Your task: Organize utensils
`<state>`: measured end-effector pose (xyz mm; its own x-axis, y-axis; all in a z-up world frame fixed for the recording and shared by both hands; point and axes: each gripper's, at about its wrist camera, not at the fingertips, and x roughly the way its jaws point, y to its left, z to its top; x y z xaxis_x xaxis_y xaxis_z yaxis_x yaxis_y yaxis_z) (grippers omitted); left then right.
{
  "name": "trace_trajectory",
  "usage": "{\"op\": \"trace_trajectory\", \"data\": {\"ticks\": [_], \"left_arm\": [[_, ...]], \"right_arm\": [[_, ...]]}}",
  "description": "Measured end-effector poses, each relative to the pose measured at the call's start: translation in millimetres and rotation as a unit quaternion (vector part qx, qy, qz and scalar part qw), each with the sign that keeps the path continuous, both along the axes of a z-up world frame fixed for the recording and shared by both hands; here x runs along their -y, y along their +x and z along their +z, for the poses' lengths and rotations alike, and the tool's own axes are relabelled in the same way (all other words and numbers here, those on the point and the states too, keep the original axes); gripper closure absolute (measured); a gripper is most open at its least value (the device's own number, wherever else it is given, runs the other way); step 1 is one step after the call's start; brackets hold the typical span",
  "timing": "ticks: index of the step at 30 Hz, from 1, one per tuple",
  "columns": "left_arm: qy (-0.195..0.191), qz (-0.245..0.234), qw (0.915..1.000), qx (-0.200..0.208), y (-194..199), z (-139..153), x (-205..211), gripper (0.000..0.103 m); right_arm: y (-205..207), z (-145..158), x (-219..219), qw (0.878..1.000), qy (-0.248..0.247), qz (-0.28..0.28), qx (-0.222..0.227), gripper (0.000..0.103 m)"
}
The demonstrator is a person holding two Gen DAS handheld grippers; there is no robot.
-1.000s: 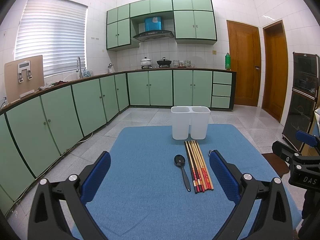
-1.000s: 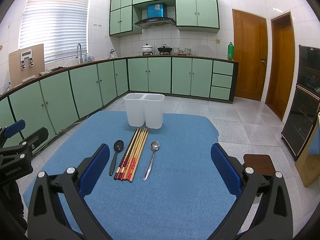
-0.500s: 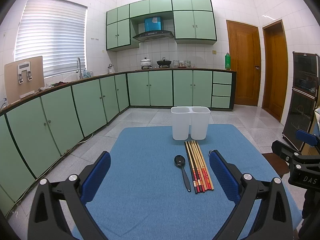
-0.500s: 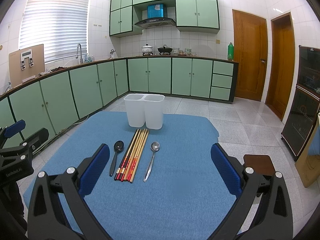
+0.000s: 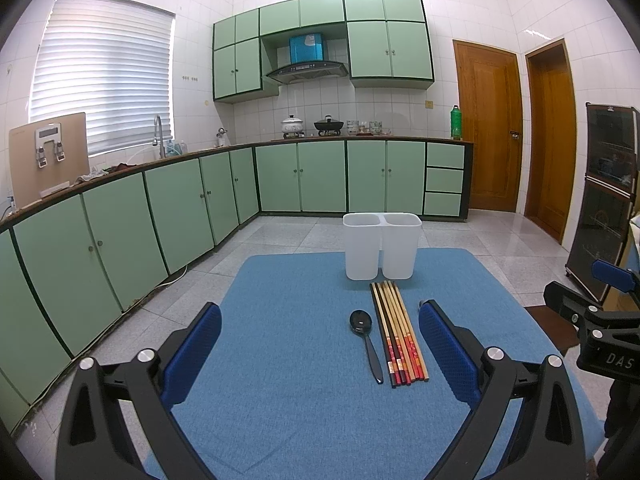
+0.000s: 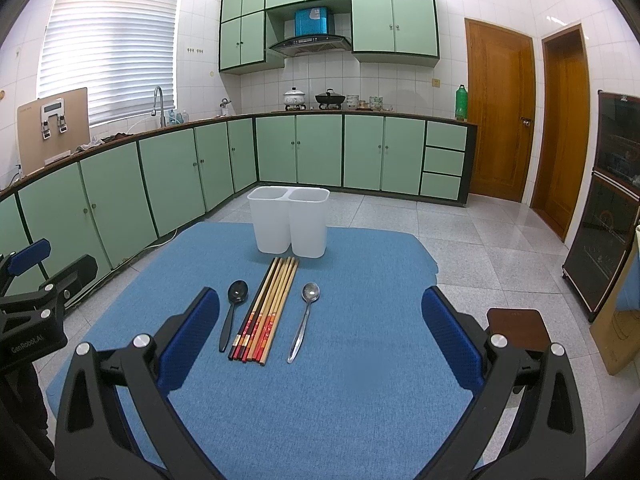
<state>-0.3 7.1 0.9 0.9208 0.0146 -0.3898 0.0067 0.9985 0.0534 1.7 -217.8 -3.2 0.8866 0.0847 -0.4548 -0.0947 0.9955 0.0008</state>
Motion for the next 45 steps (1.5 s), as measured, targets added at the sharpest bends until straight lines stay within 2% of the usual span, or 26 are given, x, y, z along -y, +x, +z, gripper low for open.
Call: {"op": "trace_trajectory", "data": {"ticks": [18, 27, 39, 45], "left_arm": [[0.002, 0.001, 1.0000, -0.002, 1.1, 0.0, -2.1, 0.006], [0.006, 0.002, 0.9998, -0.017, 14.1, -7.4, -0.2, 0.006], [0.019, 0.014, 0.9976, -0.065, 77.5, -43.0, -2.4, 0.006], [0.027, 0.026, 0.9926, -0.116, 126.5, -74.5, -11.2, 0.006]], "right_arm": [[1.2, -0.8, 1.2, 1.000, 0.000, 0.000, -0.003, 0.005], [17.4, -10.8, 0.2, 1.000, -0.001, 0.000, -0.018, 0.005], [69.8, -37.3, -2.8, 0.999, -0.025, -0.003, -0.046, 0.005], [116.9, -60.7, -1.6, 0.996, -0.029, -0.009, -0.083, 0.005]]}}
